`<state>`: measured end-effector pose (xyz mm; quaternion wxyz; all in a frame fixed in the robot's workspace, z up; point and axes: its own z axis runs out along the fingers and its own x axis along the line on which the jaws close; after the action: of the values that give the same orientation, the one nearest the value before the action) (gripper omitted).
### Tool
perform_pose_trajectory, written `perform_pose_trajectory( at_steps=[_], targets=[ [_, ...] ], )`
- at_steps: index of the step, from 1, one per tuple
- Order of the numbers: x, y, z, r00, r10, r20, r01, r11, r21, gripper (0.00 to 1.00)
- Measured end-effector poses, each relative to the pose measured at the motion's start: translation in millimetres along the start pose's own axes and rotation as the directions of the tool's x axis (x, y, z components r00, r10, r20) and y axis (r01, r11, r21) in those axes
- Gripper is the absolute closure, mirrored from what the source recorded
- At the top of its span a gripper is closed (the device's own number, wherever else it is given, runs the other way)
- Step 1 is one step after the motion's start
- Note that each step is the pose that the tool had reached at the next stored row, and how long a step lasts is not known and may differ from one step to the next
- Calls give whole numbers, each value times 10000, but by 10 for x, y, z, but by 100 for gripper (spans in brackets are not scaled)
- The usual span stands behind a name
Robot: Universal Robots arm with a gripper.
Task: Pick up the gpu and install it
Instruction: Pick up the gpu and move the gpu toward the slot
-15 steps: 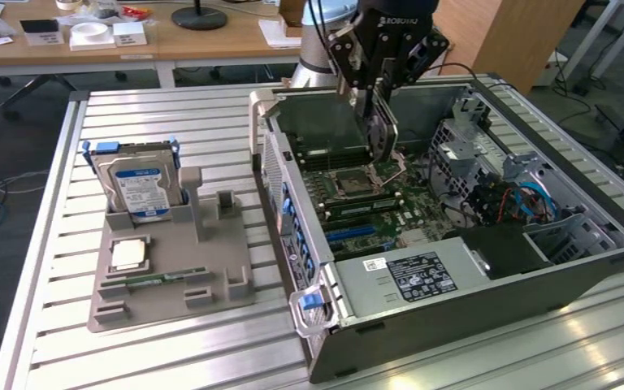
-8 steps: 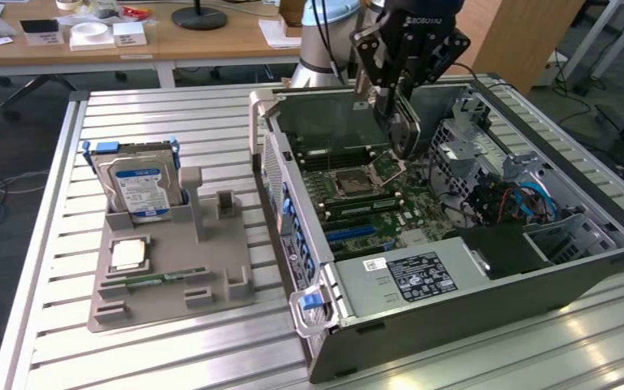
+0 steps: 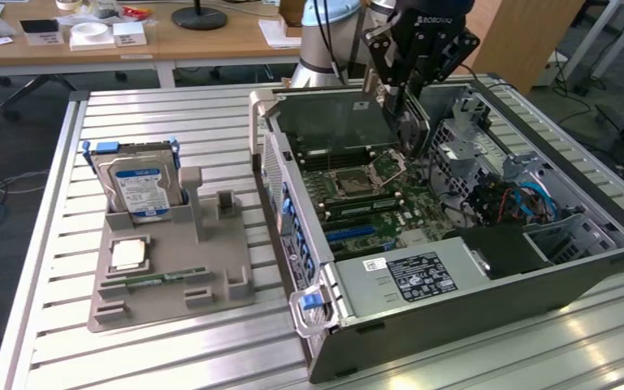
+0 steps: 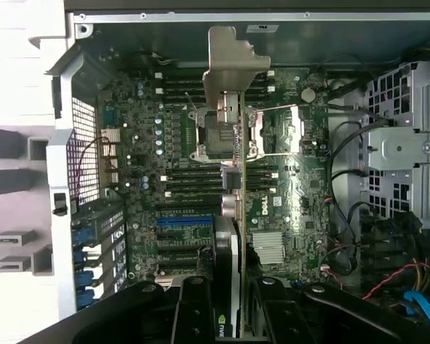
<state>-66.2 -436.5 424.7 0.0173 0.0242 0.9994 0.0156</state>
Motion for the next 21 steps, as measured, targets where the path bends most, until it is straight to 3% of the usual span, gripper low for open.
perform_pose_trajectory(
  at_steps=[9, 21],
  targets=[
    [-47, 4, 3, 10000, 0, 0, 0, 10000, -2, 73],
    [-523, 28, 21, 10000, 1, 0, -1, 10000, -3, 73]
  ],
)
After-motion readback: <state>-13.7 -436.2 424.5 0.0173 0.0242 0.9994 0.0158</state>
